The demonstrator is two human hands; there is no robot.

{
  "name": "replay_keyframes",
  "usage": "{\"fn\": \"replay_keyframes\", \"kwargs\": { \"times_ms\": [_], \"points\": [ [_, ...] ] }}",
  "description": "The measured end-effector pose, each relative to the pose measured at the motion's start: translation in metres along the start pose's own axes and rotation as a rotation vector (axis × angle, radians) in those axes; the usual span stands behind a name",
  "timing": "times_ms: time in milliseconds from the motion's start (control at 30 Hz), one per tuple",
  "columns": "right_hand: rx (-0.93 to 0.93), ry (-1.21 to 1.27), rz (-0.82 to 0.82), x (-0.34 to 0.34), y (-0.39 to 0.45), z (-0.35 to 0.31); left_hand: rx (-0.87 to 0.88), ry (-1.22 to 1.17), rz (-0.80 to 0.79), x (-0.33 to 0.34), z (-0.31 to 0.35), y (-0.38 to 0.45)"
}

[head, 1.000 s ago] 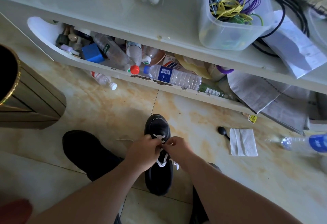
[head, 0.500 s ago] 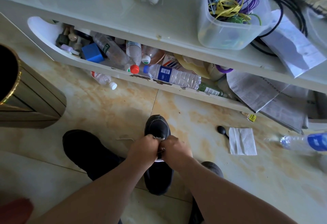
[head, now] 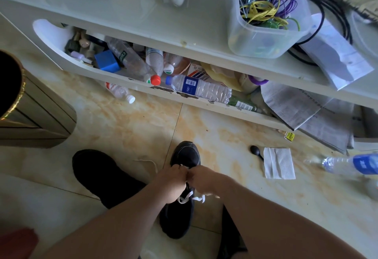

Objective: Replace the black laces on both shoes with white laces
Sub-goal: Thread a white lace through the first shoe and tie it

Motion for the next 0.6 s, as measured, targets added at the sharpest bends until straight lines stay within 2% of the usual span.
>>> {"fn": "replay_keyframes", "kwargs": {
  "times_ms": [100,233,300,367,467,600],
  "points": [
    [0.109,0.336,0.156,-0.005,-0.013,0.011,-0.009,-0.065,-0.126,-0.006,-0.003,0.002],
    [0.219,0.568,0.288,-0.005,-0.022,0.015,-0.055,-0.209,-0.178,-0.023,-0.015,0.007],
    [0.261,0.691,0.405,-0.010,-0.025,0.021,-0.137,-0.370,-0.168,-0.033,-0.026,0.008],
    [0.270,0.782,0.497,-0.018,-0.027,0.025,-0.202,-0.631,-0.145,-0.038,-0.033,0.005],
    [0.236,0.761,0.515,-0.028,-0.023,0.024,-0.307,-0.882,-0.106,-0.029,-0.034,0.000],
    [0.259,0.698,0.445,-0.017,-0.016,0.023,-0.420,-0.937,-0.122,-0.003,-0.024,-0.001]
  ]
}}
Point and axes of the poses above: each hand's wrist, its own y-axis towards the middle knuckle, its own x-axis out of the palm, z = x × y, the point moved 6 cm from there along y, towards the middle knuckle, and after that the axes turned 9 degrees about -x, right-handed, at the moved point
